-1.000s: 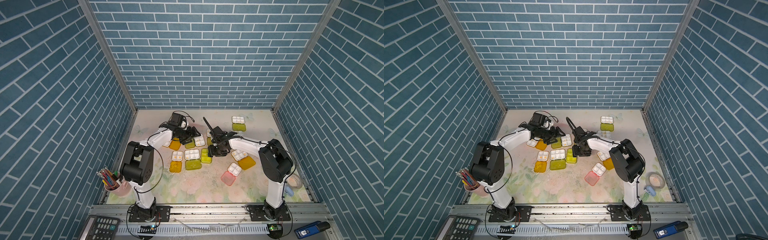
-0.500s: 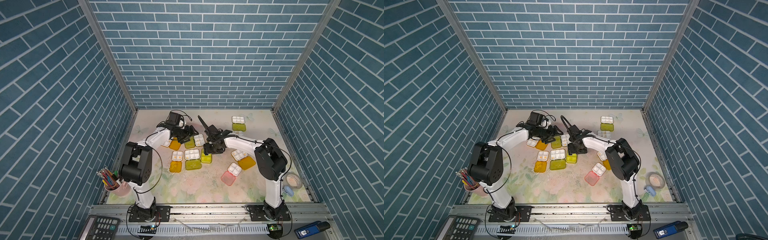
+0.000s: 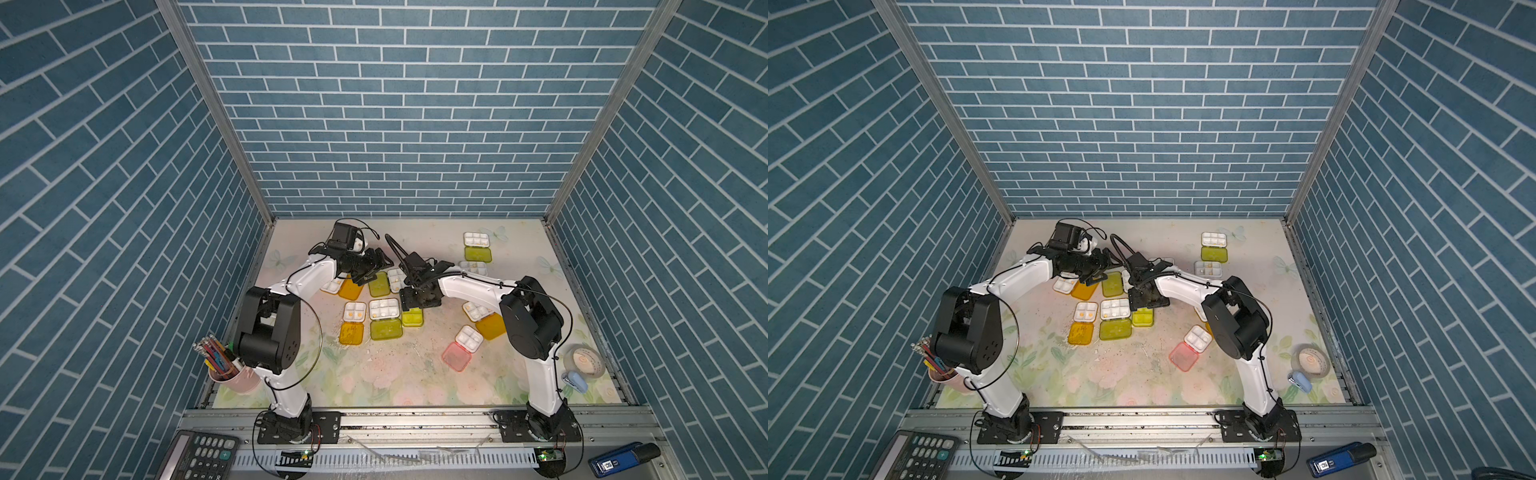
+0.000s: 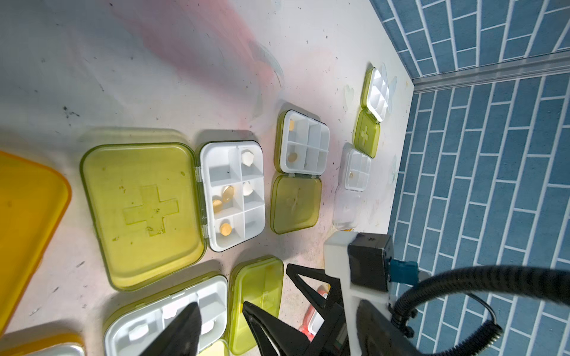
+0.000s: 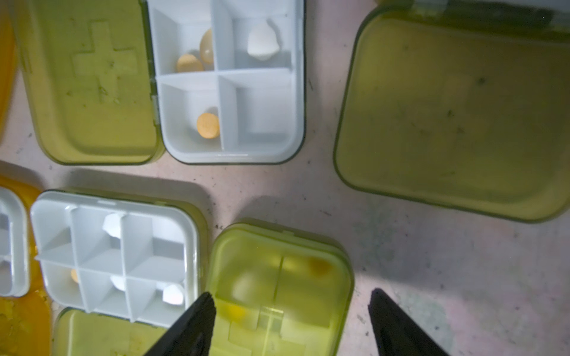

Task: Close pillboxes
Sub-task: Move the pillbox to the center of the board.

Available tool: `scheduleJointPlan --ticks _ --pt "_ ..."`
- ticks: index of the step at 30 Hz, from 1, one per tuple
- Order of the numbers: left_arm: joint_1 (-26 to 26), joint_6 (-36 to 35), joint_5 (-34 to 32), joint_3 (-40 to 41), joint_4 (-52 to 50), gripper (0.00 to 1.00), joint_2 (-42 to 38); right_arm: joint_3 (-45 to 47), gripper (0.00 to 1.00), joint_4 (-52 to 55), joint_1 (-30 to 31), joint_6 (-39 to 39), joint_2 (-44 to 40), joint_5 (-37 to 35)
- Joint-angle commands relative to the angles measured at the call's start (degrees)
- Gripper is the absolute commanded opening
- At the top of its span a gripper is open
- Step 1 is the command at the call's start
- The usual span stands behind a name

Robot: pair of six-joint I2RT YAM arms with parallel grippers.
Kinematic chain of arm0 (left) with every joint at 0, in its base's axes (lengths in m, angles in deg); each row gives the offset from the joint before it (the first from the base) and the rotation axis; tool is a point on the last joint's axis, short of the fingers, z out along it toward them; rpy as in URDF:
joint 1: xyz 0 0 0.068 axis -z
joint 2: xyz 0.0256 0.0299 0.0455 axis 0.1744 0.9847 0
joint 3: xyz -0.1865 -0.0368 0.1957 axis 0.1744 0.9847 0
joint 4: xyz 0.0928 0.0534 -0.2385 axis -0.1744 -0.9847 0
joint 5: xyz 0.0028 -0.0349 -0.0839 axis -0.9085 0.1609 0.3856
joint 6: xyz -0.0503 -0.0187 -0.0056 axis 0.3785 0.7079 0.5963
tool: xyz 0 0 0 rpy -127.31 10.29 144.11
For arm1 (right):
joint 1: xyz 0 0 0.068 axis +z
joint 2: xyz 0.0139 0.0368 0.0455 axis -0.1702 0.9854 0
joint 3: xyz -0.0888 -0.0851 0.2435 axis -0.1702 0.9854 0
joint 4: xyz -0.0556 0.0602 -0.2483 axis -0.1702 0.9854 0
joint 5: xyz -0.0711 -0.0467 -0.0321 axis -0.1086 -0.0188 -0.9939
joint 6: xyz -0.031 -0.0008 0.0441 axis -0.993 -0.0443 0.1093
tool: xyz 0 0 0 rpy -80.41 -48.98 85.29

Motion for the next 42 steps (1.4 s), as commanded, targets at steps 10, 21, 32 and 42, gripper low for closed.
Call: scheduleJointPlan --ticks 10,21,32,42 --pt "-0.68 0.02 0.25 0.68 0.48 0.80 -1.79 -2.17 0.81 1.57 1.43 2.19 2.94 -2.19" --pt "-0.79 0.42 0.47 0.90 0.93 0.80 -1.80 5.72 0.63 -1.64 1.47 4.12 -2.27 -4.79" --pt "-0.70 0.55 0.64 1.28 1.28 0.80 -1.91 17.93 0.65 -4.37 1.57 8.31 -10.19 -0.65" --pt "-0.61 1.05 1.21 1.77 2.17 0.80 -1.71 23.13 0.75 -6.84 1.64 10.08 -13.71 0.54"
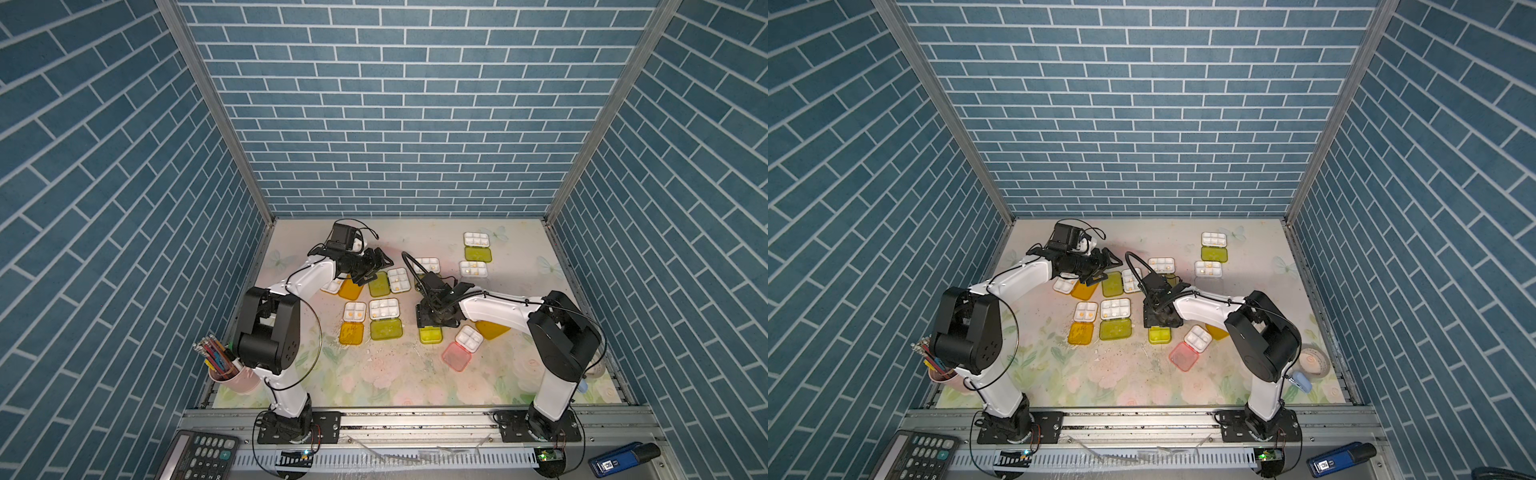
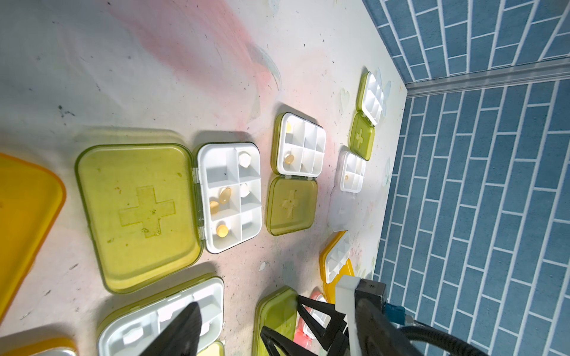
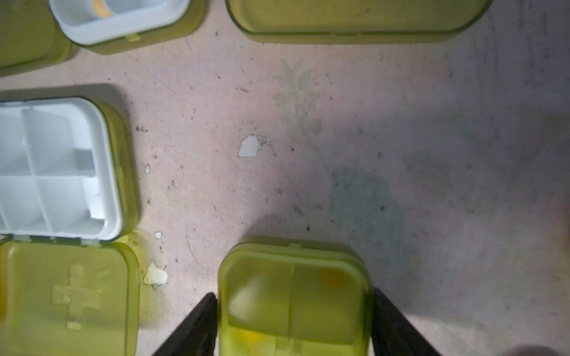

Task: Close pillboxes
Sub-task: Move the pillbox to the center of the board.

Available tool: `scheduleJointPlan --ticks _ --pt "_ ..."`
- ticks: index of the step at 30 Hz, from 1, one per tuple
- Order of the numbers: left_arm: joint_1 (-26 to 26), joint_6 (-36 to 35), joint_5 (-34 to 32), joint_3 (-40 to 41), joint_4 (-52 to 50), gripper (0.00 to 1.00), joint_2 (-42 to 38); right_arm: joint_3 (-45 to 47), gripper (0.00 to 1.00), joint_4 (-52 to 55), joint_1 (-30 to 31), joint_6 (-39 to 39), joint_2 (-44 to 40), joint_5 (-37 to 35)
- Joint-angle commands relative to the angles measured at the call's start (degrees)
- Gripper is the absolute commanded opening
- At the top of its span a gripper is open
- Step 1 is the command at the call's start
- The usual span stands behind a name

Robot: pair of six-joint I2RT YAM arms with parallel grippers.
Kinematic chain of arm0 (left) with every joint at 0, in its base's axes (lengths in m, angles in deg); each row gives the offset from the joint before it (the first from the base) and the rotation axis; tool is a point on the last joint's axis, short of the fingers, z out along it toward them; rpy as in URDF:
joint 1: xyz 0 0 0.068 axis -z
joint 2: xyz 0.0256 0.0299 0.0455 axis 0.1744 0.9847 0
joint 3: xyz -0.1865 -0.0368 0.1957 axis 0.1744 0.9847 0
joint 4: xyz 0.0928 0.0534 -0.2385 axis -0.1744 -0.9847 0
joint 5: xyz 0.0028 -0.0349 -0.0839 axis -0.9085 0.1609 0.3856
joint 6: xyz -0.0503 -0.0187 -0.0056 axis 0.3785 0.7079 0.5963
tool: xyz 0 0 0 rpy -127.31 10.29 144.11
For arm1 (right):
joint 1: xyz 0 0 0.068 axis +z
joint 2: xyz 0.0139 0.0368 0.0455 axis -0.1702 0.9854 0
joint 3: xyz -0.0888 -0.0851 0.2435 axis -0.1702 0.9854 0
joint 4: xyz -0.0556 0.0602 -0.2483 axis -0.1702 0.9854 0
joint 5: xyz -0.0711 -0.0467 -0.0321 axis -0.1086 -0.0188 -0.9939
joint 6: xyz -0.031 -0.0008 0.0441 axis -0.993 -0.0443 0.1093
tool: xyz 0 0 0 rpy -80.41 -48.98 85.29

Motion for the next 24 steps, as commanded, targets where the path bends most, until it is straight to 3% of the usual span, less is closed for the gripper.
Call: scheduleJointPlan --ticks 1,8,24 --pt "-0.32 -0.34 0.21 0.59 0.15 0.80 -1.47 0.18 0.76 2.84 0.33 2.29 0.61 1.34" --pt "-0.54 -1.32 -0.14 -0.20 -1.14 0.81 -1.93 -1.67 0.82 5.55 0.41 -0.50 -2.09 -1.13" --pt "-2.01 -3.85 -4.26 -0.32 -5.57 0.83 -3.66 -3.27 0.85 7.53 0.48 -4.18 -4.93 -1.17"
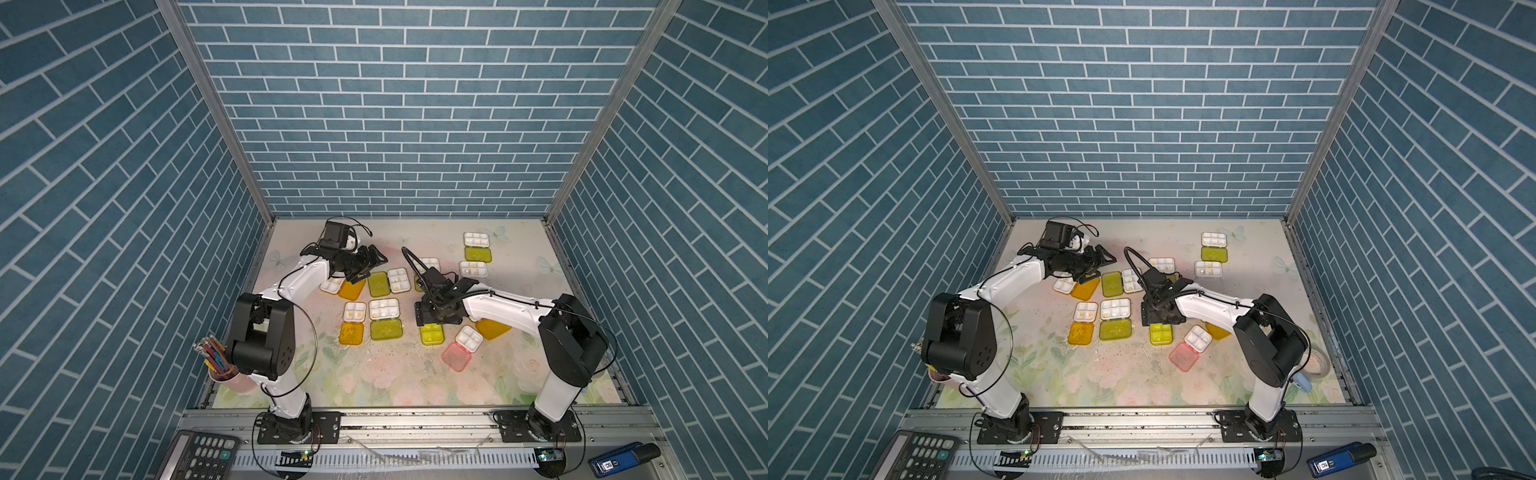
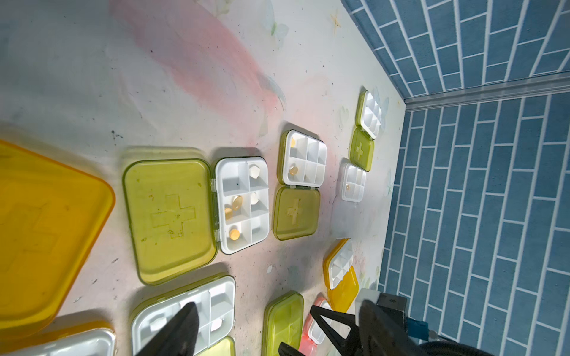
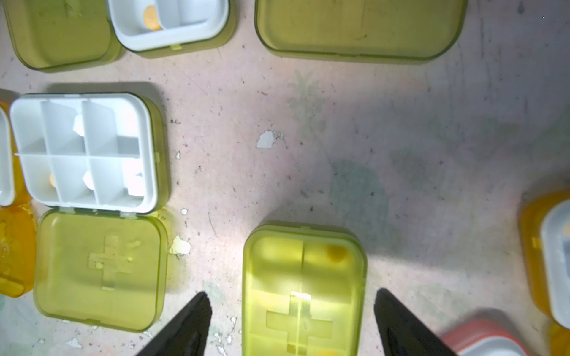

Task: Close pillboxes
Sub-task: Move the pillbox to the center of the board.

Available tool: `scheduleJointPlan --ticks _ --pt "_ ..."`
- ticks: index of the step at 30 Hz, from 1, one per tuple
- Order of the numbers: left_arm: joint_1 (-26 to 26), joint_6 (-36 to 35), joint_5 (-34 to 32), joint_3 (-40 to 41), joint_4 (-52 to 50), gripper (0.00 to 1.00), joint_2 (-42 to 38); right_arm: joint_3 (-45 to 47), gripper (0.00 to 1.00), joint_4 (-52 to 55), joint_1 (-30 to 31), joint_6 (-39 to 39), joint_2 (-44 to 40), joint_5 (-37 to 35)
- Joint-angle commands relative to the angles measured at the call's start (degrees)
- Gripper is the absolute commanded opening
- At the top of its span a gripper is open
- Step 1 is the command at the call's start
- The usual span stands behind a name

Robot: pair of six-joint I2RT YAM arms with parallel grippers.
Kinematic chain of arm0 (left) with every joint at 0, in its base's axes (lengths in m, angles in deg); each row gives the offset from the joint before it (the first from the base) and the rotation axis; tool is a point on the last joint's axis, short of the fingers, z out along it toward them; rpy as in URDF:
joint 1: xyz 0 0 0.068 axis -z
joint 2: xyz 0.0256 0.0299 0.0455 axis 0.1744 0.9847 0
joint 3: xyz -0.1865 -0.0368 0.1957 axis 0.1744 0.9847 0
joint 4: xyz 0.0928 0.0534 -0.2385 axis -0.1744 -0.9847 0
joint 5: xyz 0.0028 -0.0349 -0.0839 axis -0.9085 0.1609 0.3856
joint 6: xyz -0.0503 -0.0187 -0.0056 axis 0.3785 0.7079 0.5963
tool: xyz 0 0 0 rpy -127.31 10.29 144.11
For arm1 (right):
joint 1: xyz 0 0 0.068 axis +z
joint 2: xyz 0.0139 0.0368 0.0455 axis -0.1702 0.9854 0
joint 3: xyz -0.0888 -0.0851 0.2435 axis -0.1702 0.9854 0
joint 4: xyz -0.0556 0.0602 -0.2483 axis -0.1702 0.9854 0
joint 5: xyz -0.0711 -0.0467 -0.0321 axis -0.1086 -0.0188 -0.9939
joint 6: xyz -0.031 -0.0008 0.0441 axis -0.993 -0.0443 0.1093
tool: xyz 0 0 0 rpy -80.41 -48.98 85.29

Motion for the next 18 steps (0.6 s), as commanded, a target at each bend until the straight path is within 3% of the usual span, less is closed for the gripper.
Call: scheduleJointPlan --ticks 1,18 --pt "-0.12 -1.97 -2.21 -0.28 -3.44 0.83 -0.74 -0.44 0.85 1.94 0.28 -1.62 -2.45 -1.26" --pt "1.91 -10.05 -3.91 3.14 -9.72 0.82 3.62 0.44 0.84 -0.87 0.25 -6.22 -3.54 -4.81"
